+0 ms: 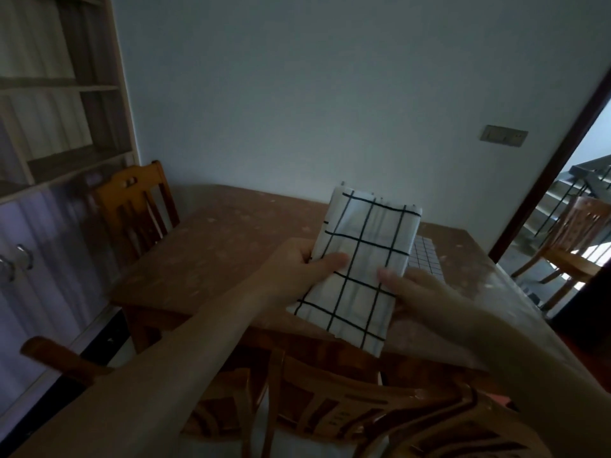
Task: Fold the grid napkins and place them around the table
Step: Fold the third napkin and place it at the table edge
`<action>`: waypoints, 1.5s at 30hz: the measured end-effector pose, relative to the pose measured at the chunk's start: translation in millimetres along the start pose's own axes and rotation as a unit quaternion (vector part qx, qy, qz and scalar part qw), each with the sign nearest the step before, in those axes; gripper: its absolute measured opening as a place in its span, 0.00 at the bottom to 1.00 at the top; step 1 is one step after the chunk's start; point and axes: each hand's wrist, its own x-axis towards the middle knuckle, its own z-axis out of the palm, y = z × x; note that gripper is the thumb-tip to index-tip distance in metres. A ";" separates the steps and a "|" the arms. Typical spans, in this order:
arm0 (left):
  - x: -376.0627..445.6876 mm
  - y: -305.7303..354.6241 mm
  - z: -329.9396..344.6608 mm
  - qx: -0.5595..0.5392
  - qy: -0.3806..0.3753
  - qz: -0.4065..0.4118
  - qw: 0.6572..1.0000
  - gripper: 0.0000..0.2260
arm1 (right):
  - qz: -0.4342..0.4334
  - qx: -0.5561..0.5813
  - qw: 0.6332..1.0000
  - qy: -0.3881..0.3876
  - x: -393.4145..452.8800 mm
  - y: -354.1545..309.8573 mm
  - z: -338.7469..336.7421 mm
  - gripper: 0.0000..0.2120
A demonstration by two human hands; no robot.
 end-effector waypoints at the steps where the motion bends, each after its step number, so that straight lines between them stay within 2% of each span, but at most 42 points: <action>1: -0.7 -2.6 -0.5 -0.014 -0.017 -0.017 1.000 0.10 | -0.002 0.040 0.999 0.028 4.5 -2.6 0.8 0.20; 3: -1.5 -6.5 -3.0 -0.035 -0.021 -0.036 0.999 0.10 | 0.000 0.074 0.995 0.060 11.5 -8.0 1.9 0.14; 6: -1.4 -9.7 -7.8 -0.032 -0.018 -0.038 0.999 0.06 | -0.006 0.084 0.993 0.083 19.2 -12.2 -2.4 0.18; 8: -1.6 -10.0 -8.9 -0.030 -0.030 -0.041 0.998 0.08 | -0.017 0.090 0.990 0.104 20.9 -17.6 -6.5 0.19; 12: 1.9 -15.9 -11.7 -0.026 -0.033 -0.044 0.998 0.09 | -0.057 0.048 0.987 0.140 22.3 -26.9 -13.1 0.15; 15: 5.7 -17.6 -12.3 -0.044 -0.044 -0.046 0.997 0.09 | -0.066 0.032 0.983 0.169 21.7 -28.9 -15.7 0.23; 16: 7.1 -17.3 -12.1 -0.053 -0.050 -0.047 0.996 0.09 | -0.073 0.042 0.982 0.170 21.9 -28.5 -17.1 0.23; 19: 11.6 -11.1 -8.5 -0.071 -0.044 -0.033 0.996 0.09 | -0.083 0.064 0.983 0.153 14.7 -32.6 -15.8 0.16; 22: 17.1 -7.4 -3.0 -0.081 -0.022 -0.024 0.996 0.09 | -0.013 -0.004 0.997 0.078 7.7 -25.3 -10.6 0.14; 24: 18.0 -5.9 -0.7 -0.085 -0.028 -0.026 0.996 0.09 | 0.000 -0.004 0.999 0.051 6.3 -18.0 -9.2 0.11; 30: 18.7 -6.4 -0.5 -0.153 -0.010 -0.047 0.987 0.08 | 0.003 0.016 0.999 0.050 0.4 -15.8 -13.0 0.10; 32: 17.6 -8.0 -0.2 -0.186 -0.012 -0.058 0.981 0.08 | -0.003 0.031 0.999 0.036 -1.3 -13.6 -14.4 0.13; 35: 15.8 -10.8 0.5 -0.234 -0.027 -0.075 0.969 0.09 | -0.010 0.090 0.995 0.049 -1.0 -6.8 -14.9 0.15; 39: 11.1 -12.5 2.7 -0.305 -0.023 -0.099 0.947 0.09 | 0.002 0.177 0.980 0.088 0.9 -2.1 -11.7 0.11; 45: 3.7 -9.5 2.6 -0.360 -0.027 -0.092 0.928 0.18 | -0.020 0.243 0.968 0.065 4.2 -0.3 -9.9 0.16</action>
